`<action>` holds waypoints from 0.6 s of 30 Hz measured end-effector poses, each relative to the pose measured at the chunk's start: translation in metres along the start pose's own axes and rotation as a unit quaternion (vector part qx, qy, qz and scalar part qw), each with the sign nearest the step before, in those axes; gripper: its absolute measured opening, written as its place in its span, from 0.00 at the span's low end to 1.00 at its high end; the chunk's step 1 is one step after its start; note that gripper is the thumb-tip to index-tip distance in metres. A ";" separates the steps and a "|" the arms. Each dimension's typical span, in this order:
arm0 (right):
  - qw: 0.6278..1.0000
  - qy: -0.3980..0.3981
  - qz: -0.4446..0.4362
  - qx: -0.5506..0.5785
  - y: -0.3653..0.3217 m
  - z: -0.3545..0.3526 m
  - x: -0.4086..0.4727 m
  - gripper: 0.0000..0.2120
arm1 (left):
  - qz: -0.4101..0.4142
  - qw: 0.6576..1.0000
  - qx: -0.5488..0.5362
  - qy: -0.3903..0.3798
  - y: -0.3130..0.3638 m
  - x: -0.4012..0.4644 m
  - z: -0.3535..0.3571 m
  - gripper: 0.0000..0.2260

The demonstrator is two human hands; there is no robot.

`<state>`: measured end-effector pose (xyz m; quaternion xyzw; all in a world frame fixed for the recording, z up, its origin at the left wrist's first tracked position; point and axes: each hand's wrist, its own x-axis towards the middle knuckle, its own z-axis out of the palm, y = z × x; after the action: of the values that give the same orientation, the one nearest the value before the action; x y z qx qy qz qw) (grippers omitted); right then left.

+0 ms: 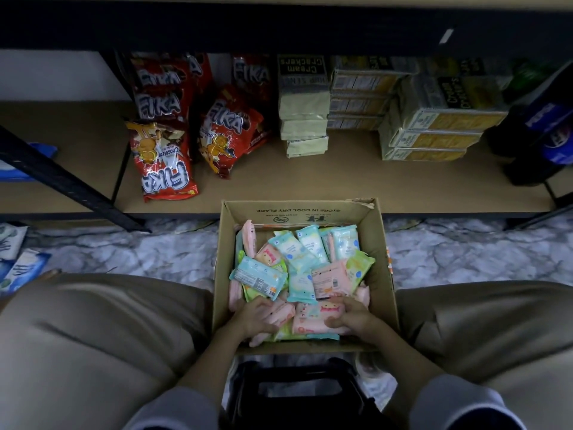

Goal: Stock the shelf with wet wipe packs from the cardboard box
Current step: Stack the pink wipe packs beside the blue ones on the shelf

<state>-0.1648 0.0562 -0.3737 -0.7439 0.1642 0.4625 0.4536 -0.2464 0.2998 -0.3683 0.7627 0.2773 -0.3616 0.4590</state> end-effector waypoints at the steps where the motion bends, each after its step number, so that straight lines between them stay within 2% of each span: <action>1: 1.000 -0.010 0.003 0.002 -0.002 -0.002 -0.003 0.28 | 0.001 1.000 -0.005 -0.001 0.003 -0.003 0.001 0.28; 3: 0.999 -0.032 -0.005 -0.007 -0.010 -0.005 -0.012 0.29 | -0.008 1.000 -0.004 -0.011 0.009 -0.007 0.002 0.35; 7: 0.997 -0.045 -0.058 -0.027 -0.036 -0.014 -0.032 0.30 | 0.013 1.000 0.025 0.000 0.035 -0.019 -0.003 0.31; 9: 0.993 -0.044 -0.097 -0.045 -0.053 -0.023 -0.046 0.30 | 0.052 0.996 0.065 0.041 0.056 -0.035 -0.009 0.32; 12: 0.984 -0.012 -0.170 -0.053 -0.079 -0.039 -0.066 0.29 | 0.122 0.983 0.087 0.102 0.086 -0.054 -0.023 0.40; 16: 0.961 0.044 -0.266 -0.052 -0.118 -0.069 -0.102 0.27 | 0.193 0.945 0.169 0.203 0.132 -0.084 -0.055 0.33; 18: 0.948 0.062 -0.309 -0.045 -0.140 -0.085 -0.127 0.25 | 0.232 0.920 0.175 0.264 0.157 -0.102 -0.074 0.32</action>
<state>-0.0918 0.0383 -0.1804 -0.8051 -0.0667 0.2592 0.5294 -0.1661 0.2906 -0.1840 0.9417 0.1360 -0.0730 0.2989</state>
